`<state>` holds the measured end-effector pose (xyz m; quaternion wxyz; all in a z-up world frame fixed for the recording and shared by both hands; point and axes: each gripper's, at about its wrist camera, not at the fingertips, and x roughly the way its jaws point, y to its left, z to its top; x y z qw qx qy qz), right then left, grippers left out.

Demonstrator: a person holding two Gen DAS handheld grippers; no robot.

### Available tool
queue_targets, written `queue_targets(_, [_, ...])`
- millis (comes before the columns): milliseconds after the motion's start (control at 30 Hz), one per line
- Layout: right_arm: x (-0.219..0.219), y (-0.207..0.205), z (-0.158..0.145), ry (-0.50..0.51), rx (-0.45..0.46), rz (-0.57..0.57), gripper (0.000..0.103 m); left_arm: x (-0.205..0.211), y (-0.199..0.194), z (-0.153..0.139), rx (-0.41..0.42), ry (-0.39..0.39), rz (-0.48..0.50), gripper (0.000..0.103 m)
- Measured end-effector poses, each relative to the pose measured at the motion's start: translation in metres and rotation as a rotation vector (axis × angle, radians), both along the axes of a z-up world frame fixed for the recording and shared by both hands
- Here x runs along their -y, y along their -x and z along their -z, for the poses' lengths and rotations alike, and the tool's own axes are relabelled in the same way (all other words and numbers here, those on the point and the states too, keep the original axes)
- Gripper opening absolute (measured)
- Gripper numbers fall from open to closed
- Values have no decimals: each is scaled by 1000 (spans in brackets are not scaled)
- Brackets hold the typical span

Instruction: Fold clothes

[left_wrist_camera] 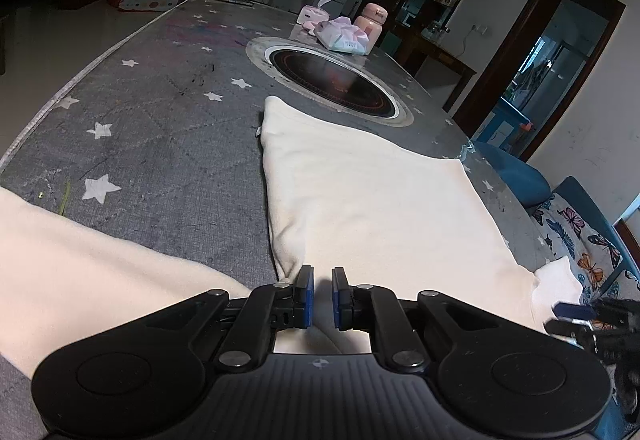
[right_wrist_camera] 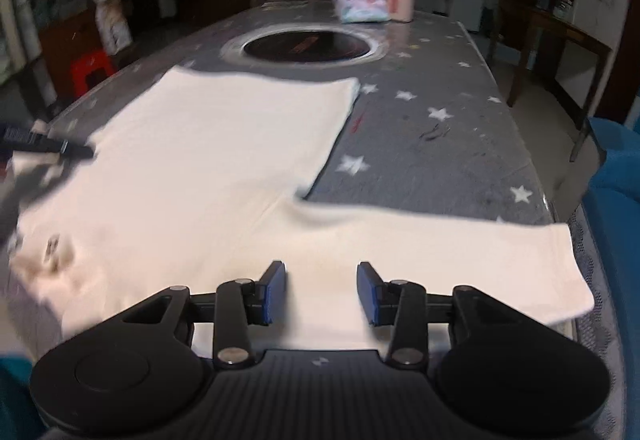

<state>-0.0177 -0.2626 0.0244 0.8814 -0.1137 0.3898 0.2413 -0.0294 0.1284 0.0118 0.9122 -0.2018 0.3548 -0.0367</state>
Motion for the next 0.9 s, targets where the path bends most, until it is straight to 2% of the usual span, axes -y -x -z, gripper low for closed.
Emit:
queue_targets(67, [2,10,0,25,10,-5,50,0,0,0,0,-1,1,11])
queue_targets(167, [8,17,-2,37,-4,8,51,3,0,-2,1,-17,4,12])
queue_targets(200, [7,18,-4,40,2,4,51,5,0,-3,1,-28,5,14])
queue_targets(267, [6,19,-8,47,14,-4,51,14,3,-9,12,-62,23,27])
queue_targets(300, [4,20,-11,44,19,-12,51,20,5,-12,21,-84,37,27])
queue_targets(467, [-24,22,-21,-47,25,-124,51,57,22,-25,80,-173,183,27])
queue_targets(567, [-44,23,-17,-48,18,-205,51,73,34,-26,103,-186,269,27])
queue_targets(700, [-62,29,-8,-15,-4,-281,51,89,45,-18,86,-192,349,28])
queue_targets(833, [-64,42,-1,49,26,-303,54,101,55,-6,79,-239,408,31])
queue_targets(900, [-57,44,-2,33,20,-286,54,106,58,-5,97,-277,428,34])
